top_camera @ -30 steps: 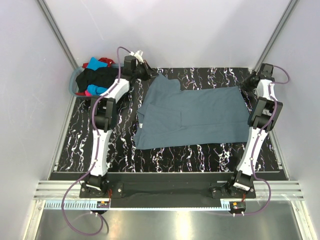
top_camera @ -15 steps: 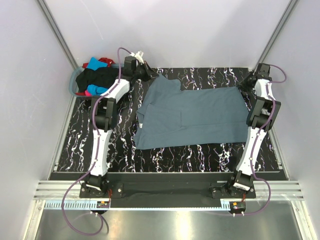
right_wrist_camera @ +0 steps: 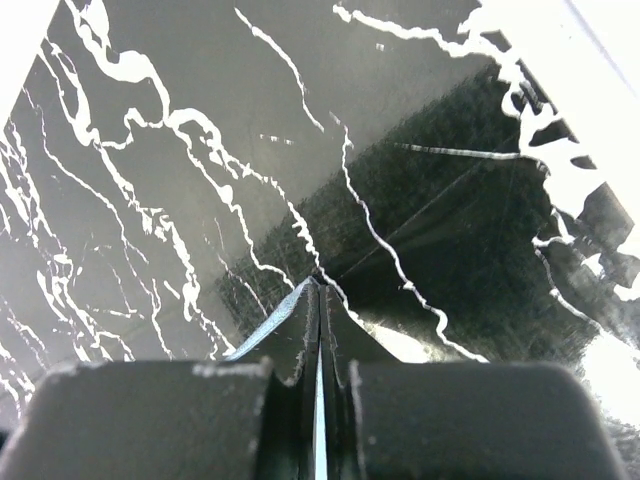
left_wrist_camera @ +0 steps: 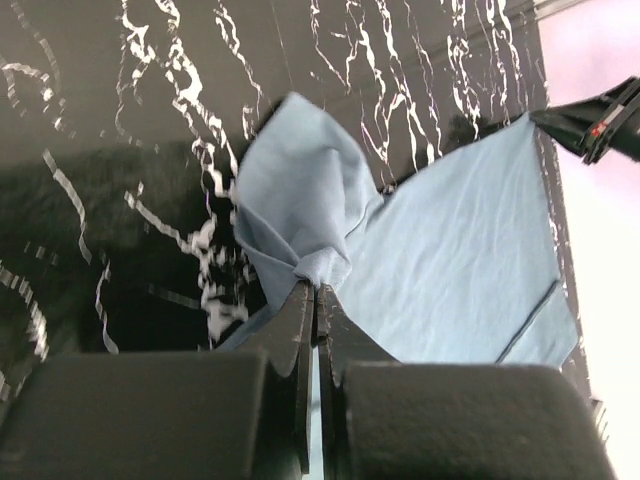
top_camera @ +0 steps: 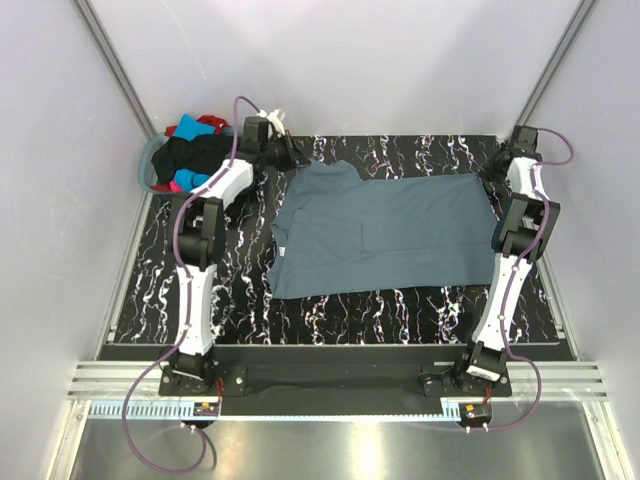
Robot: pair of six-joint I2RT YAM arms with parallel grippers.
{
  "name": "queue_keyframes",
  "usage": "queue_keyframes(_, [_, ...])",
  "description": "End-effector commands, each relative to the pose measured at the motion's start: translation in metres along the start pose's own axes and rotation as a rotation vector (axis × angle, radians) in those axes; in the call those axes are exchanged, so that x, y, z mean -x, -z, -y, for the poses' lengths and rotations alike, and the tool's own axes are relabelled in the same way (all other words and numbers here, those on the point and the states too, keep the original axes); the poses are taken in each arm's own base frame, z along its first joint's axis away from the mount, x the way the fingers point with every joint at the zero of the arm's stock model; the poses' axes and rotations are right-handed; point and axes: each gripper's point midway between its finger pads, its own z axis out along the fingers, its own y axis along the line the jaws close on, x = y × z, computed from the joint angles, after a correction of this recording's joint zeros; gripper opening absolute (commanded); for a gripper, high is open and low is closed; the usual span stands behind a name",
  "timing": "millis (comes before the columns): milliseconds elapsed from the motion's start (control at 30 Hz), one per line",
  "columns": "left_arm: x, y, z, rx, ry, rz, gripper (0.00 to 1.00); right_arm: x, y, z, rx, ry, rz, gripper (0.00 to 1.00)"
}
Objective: Fold and stack the t-shirts
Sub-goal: Fold the tshirt
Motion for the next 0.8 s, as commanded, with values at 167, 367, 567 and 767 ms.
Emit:
queue_keyframes(167, [0.040, 0.061, 0.034, 0.031, -0.141, 0.152, 0.00, 0.036, 0.040, -0.001, 0.014, -0.003, 0.180, 0.00])
queue_keyframes(367, [0.018, 0.069, 0.027, 0.040, -0.140, 0.125, 0.00, 0.040, 0.061, 0.006, 0.035, -0.057, 0.279, 0.00])
queue_keyframes(567, [-0.019, 0.086, 0.013, 0.087, -0.105, 0.099, 0.00, 0.017, 0.077, 0.039, -0.021, -0.130, 0.277, 0.00])
queue_keyframes(767, [-0.052, 0.112, 0.008, 0.127, -0.059, 0.062, 0.00, 0.008, 0.106, 0.061, -0.051, -0.232, 0.301, 0.00])
